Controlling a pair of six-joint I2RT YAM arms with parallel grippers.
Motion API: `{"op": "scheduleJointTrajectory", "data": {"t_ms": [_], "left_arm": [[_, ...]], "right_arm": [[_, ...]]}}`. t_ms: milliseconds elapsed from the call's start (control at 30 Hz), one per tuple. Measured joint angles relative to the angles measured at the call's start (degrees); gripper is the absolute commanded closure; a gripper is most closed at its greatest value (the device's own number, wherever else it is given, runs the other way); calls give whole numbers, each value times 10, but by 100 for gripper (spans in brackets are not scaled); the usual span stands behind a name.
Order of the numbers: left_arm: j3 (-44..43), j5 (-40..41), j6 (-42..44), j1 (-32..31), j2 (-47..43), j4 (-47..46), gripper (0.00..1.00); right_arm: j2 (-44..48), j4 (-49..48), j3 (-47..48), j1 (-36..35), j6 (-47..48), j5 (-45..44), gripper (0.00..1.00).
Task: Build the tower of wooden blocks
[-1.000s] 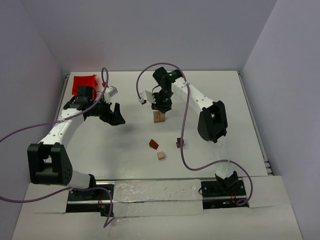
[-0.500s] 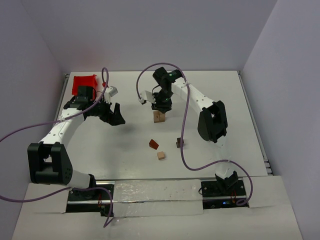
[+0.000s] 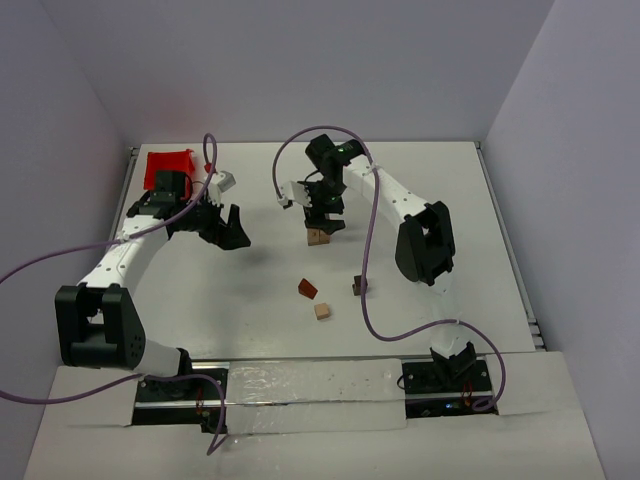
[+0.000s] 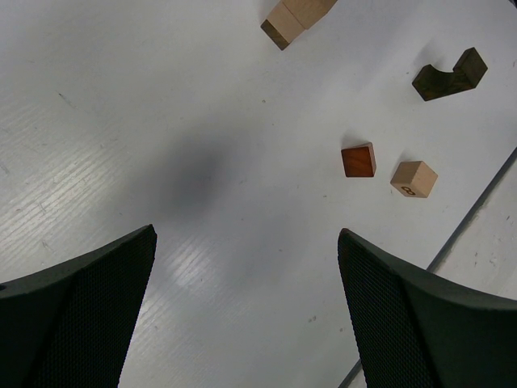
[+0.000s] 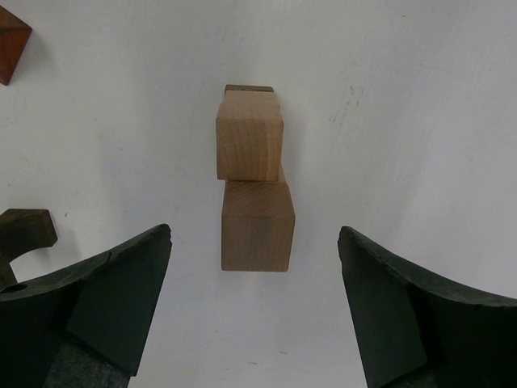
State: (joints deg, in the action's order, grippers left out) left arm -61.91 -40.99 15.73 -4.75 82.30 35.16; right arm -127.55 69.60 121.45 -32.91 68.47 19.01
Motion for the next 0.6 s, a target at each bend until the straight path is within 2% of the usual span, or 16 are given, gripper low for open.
{"op": "scheduleJointTrajectory", "data": {"t_ms": [167, 333, 500, 600], "left_arm": [[2, -6, 0, 2, -8, -3, 1], [19, -36, 20, 7, -70, -6, 1], [21, -50, 49, -3, -109, 9, 1], [26, -34, 46, -47, -124, 0, 1]], "right_arm": [[1, 0, 0, 0, -5, 14, 0], [27, 0, -1, 3, -29, 38, 0], [120, -3, -33, 26, -69, 75, 0], [193, -21, -69, 56, -96, 93, 0]]}}
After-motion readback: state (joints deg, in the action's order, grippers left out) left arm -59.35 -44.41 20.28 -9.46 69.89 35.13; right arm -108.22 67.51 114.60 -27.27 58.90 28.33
